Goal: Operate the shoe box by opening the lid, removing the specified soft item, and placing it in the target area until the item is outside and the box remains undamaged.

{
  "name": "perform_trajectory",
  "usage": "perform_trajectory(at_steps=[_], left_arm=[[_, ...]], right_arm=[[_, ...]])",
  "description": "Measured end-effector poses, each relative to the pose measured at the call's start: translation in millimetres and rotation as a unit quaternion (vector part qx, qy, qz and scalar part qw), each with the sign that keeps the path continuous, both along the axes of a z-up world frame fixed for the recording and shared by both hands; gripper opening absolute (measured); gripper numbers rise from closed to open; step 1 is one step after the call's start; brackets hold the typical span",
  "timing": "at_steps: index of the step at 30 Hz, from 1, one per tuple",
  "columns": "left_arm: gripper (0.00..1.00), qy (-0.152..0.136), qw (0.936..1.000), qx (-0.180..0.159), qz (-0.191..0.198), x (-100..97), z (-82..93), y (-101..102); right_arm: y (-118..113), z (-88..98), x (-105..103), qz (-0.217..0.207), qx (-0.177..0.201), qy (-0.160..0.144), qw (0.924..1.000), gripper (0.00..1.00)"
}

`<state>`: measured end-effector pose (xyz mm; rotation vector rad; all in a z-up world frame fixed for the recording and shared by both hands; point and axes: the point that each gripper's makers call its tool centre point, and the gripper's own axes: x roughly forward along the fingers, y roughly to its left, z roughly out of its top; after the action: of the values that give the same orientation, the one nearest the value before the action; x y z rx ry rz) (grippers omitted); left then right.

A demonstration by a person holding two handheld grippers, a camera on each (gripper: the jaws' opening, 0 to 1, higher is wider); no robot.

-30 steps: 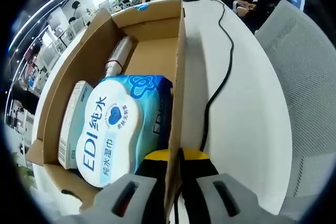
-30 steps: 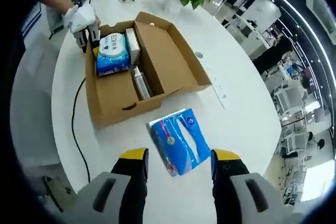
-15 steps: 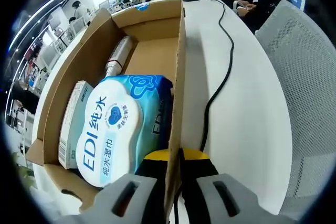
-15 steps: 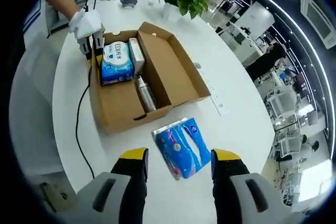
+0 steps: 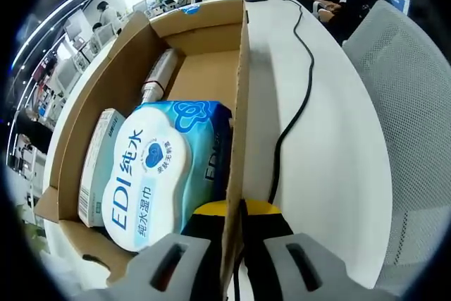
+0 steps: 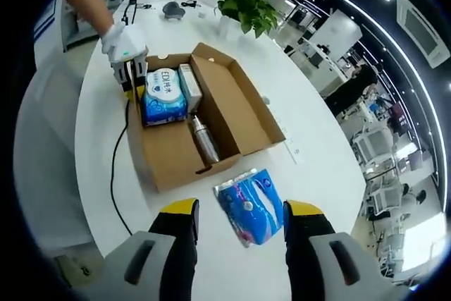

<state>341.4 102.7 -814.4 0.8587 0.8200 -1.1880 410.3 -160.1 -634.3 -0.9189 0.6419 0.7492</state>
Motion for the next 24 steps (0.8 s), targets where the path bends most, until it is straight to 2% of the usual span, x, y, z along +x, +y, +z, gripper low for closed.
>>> perform_trajectory(at_steps=[17, 24], left_arm=[[0.04, -0.001, 1.0, 0.0, 0.0, 0.1, -0.3, -0.7], [0.04, -0.001, 1.0, 0.0, 0.0, 0.5, -1.0, -0.8]], right_arm=[[17.4, -0.1, -8.7, 0.012, 0.004, -0.002, 0.9999, 0.45], [33.3, -6.0, -13.6, 0.021, 0.012, 0.001, 0.9997, 0.45]])
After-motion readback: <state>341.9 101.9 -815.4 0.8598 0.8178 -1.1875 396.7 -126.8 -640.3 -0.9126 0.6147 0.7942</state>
